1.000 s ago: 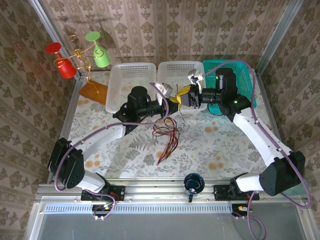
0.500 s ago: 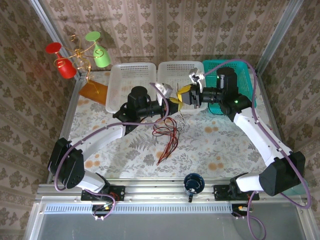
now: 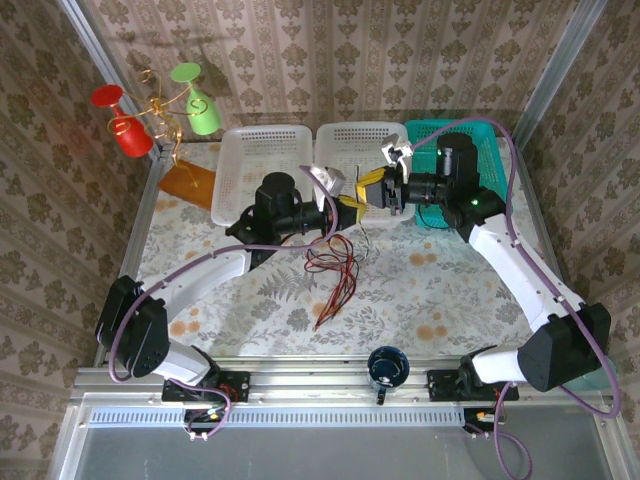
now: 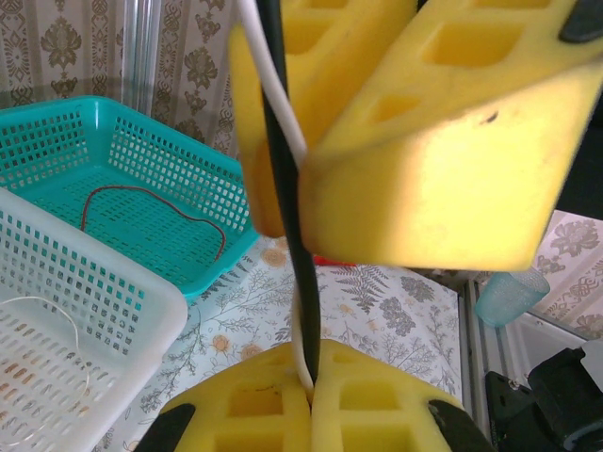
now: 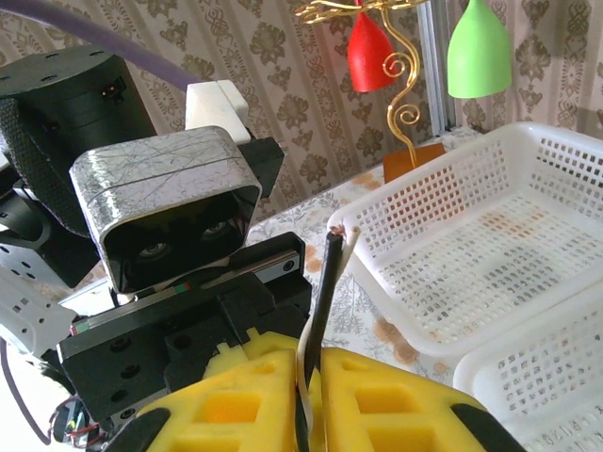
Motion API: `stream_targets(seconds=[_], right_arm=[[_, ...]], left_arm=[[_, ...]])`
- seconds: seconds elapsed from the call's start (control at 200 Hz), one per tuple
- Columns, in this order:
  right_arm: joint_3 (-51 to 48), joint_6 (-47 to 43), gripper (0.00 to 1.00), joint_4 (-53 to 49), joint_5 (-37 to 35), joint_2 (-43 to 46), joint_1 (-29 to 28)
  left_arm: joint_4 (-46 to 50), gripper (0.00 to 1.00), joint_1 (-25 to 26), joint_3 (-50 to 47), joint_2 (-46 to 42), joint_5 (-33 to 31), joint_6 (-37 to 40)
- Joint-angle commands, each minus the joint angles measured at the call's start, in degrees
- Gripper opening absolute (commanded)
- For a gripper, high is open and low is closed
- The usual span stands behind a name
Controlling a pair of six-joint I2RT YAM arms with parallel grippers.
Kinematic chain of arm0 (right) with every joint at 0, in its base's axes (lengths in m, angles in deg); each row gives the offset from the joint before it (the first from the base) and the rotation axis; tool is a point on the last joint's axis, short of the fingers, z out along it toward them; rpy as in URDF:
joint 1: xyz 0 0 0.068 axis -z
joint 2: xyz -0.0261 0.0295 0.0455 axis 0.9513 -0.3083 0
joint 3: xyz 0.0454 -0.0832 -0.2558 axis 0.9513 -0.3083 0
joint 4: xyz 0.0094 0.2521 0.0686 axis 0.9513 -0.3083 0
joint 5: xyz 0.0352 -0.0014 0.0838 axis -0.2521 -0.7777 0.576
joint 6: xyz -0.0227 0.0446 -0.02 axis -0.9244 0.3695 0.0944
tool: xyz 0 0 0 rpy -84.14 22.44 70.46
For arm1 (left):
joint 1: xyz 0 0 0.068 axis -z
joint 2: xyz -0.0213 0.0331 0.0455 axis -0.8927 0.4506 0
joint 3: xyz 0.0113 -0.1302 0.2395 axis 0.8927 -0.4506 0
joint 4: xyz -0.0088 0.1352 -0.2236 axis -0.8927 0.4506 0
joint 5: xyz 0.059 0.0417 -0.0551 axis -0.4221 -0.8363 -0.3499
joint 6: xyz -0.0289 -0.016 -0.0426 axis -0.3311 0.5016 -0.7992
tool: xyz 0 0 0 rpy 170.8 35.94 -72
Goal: Untangle the cables
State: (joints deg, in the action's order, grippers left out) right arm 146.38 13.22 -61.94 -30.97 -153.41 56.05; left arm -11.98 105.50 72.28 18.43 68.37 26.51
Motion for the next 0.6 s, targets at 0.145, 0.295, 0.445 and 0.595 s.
stream_targets(seconds=[0.145,0.295,0.445,0.595], right_arm=[[1.43,0.39,0.31,0.72,1.82,-0.32,0.72],[1.12,0.48,0.3,0.54,3.05,0.25,1.83],[1.61,-0.14,0.28,-1.13,4.09,-0.43,1.69],[1.57,0.11,0.24,-0.9,4.58,-1.05,1.45]], left_arm=[[0.06,0.0,-0.26,1.15,-1.26,1.48,-1.08],[0.29,0.0,-0.27,1.13,-1.39,1.56,-1.04],[0.39,0.0,-0.25,1.26,-1.35,1.57,-0.99],[0.63,0.0,-0.23,1.39,-1.26,1.66,-0.99]])
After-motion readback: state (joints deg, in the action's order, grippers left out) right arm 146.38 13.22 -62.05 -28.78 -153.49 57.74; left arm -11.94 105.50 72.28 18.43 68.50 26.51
